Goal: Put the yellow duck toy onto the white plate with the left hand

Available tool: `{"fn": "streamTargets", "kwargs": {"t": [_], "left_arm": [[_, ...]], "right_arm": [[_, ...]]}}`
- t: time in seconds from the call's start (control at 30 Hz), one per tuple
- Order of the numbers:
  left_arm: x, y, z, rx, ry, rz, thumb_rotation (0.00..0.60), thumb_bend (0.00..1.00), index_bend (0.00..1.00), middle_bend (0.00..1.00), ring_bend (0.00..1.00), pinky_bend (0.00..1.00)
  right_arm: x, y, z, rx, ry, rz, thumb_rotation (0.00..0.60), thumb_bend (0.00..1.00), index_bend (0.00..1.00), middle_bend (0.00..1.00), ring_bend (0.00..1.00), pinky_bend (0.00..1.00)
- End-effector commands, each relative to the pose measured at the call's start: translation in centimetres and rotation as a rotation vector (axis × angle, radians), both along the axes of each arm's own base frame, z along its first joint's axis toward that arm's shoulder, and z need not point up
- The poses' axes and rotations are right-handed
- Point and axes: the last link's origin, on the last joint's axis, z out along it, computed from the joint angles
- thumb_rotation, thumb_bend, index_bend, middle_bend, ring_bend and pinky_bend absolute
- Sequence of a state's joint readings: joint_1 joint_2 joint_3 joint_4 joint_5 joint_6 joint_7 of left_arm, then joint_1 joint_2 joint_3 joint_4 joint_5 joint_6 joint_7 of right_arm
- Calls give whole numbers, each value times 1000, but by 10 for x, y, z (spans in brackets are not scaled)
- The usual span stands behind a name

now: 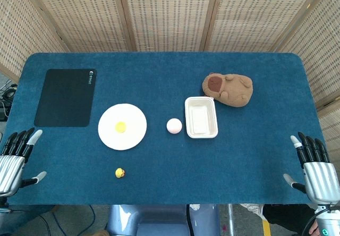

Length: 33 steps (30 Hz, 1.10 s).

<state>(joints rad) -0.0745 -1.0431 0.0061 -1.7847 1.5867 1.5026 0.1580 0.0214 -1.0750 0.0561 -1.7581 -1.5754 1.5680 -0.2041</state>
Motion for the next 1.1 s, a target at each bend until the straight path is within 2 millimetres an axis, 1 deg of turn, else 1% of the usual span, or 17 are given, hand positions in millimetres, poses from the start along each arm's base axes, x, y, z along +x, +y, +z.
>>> {"fn": "streamTargets", "kwargs": {"t": [0.03,0.27,0.4,0.5,0.6,0.7,0.73,0.77,0.8,0.87,1.0,1.1], "left_arm": [[0,0,0,0,1,0,600,41,0,0,0,0],[0,0,-1,-7,3,-2,600,41,0,0,0,0],[0,1,-6,-28,12,-6,600,42,0,0,0,0],[4,10,-24,-100,18,-46,600,63,0,0,0,0],[6,21,-46,-182,14,-108,600,71,0,0,0,0],[6,32,-72,-277,43,-143,600,72,0,0,0,0],[9,37,-85,-331,55,-162,600,74,0,0,0,0],[9,40,-92,-355,59,-170,600,75,8,0,0,0],[11,43,-99,-386,63,-181,600,76,25,0,0,0],[13,45,-111,-444,75,-206,600,84,102,0,0,0],[15,49,-125,-511,121,-247,600,116,239,0,0,0],[18,54,-134,-528,142,-278,600,150,287,0,0,0]], "right_arm": [[0,0,0,0,0,0,600,0,0,0,0,0],[0,1,0,1,1,-1,600,0,0,0,0,0],[0,0,0,1,-1,-2,600,0,0,0,0,0],[1,1,0,2,0,0,600,0,0,0,0,0],[1,1,0,-1,-4,-4,600,0,0,0,0,0],[-1,0,3,-9,-10,-10,600,0,0,0,0,0],[-2,-1,4,-11,-14,-14,600,0,0,0,0,0],[-2,-1,4,-11,-14,-15,600,0,0,0,0,0],[-2,-2,4,-10,-14,-17,600,0,0,0,0,0],[-3,-3,4,-8,-13,-21,600,0,0,0,0,0],[-5,-5,2,-4,-4,-30,600,0,0,0,0,0],[-6,-6,0,1,5,-37,600,0,0,0,0,0]]}}
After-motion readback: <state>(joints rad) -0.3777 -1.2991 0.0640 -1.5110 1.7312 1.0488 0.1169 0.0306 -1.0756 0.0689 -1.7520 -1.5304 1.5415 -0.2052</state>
